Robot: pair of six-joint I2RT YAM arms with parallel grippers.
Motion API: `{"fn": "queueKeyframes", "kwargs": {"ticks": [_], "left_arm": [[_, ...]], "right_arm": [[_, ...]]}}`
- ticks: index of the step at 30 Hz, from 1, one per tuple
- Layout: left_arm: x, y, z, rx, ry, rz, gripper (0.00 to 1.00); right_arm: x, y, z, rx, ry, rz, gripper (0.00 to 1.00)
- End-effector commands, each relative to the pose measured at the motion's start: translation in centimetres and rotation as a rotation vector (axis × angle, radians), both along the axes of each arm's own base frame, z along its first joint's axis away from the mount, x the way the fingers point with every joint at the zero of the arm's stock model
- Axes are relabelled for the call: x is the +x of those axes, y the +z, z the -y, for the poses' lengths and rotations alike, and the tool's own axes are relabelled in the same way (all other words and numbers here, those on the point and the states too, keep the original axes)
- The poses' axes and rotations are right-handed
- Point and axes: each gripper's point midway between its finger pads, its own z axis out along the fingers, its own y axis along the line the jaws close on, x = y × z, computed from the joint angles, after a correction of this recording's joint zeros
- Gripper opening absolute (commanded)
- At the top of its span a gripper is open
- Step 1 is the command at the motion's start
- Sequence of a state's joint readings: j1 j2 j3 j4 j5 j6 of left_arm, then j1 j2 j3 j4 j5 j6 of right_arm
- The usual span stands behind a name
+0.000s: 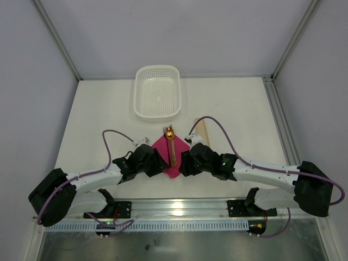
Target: Place the utensils on the paper napkin and roll it up
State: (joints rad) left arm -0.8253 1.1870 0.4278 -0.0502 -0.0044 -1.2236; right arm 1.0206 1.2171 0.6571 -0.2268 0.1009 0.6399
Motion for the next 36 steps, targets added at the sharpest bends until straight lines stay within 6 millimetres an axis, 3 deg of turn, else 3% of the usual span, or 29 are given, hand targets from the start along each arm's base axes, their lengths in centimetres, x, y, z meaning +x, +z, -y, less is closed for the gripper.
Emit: {"fn": "queueKeyframes", "kwargs": {"ticks": [1, 6, 7, 12, 16, 23, 36], "left_arm": [[1.4, 2.0, 0.7, -0.027, 0.021, 0.074, 0.49], [1.5, 2.1, 0.6, -0.018, 0.016, 0.079, 0.49], [1.5, 2.1, 0.7, -0.018, 0.014, 0.078, 0.49], [1.6, 1.9, 0.7, -0.013, 0.014, 0.079, 0.49], [1.6, 1.9, 0.8, -0.010, 0.008, 0.080, 0.49], [1.7, 2.2, 0.5, 0.000, 0.008, 0.094, 0.49], [1.7, 2.3, 0.2, 0.010, 0.010, 0.102, 0.49]], "right_arm": [[0.7, 2.0, -2.5, 0.077, 0.120, 0.187, 0.52], [0.0, 2.7, -4.1, 0.152, 0.203, 0.294, 0.53], [-0.5, 1.8, -3.9, 0.151, 0.222, 0.298, 0.53], [-1.3, 1.8, -5.1, 0.198, 0.278, 0.366, 0.53], [-2.1, 0.7, -6.2, 0.118, 0.324, 0.415, 0.53], [-1.5, -0.9, -6.1, 0.018, 0.290, 0.462, 0.53], [-1.1, -1.5, -7.4, -0.035, 0.325, 0.488, 0.50]]}}
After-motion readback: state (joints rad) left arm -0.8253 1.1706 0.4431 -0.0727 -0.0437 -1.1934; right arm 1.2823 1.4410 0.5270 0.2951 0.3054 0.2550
